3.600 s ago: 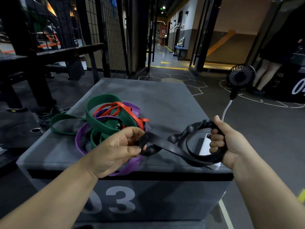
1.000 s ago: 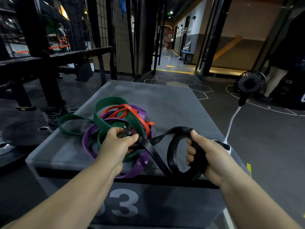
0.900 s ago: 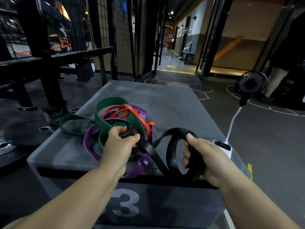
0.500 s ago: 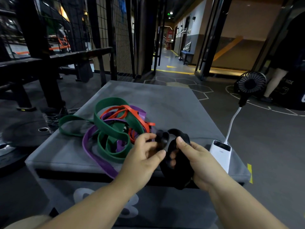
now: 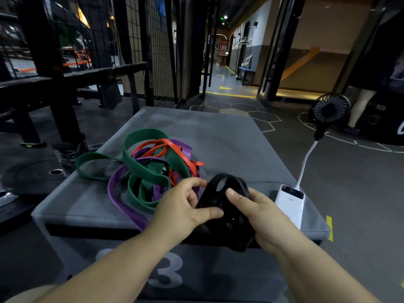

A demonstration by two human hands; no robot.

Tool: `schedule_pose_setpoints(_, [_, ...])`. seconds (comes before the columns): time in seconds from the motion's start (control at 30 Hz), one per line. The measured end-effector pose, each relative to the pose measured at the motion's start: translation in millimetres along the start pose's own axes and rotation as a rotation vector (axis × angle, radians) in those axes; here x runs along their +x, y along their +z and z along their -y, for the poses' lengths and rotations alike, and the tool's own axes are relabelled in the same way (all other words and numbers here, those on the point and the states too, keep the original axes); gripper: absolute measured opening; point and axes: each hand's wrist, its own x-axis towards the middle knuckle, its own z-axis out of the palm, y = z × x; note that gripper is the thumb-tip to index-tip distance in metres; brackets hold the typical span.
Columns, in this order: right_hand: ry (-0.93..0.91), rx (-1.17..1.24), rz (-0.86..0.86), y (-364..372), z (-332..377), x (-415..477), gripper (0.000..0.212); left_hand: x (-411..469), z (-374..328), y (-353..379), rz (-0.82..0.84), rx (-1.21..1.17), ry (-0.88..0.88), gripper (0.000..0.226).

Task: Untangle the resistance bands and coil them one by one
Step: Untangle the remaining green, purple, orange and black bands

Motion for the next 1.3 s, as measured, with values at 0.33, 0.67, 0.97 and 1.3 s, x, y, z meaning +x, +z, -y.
schedule_pose_setpoints(0.33, [0.003, 0.029, 0.066, 0, 1, 2, 0.035, -4, 9, 1, -0.123, 0.285, 0.466, 0.058])
schedule_pose_setpoints(0.67, [0.043, 0.032, -0.071, -1, -3, 7, 0.02, -2, 6, -4, 0.084, 0.4, 0.33, 0.037])
schedule_pose_setpoints(0.97, [0.286, 0.26, -0.286, -11, 9, 8, 0.031, 7, 12, -13, -0.061, -0.458, -0.16, 0.045])
schedule_pose_setpoints(1.3, [0.416, 0.24, -0.123, 0, 10, -2, 0.045, 0, 17, 3, -0.317, 0.129, -0.002, 0.046])
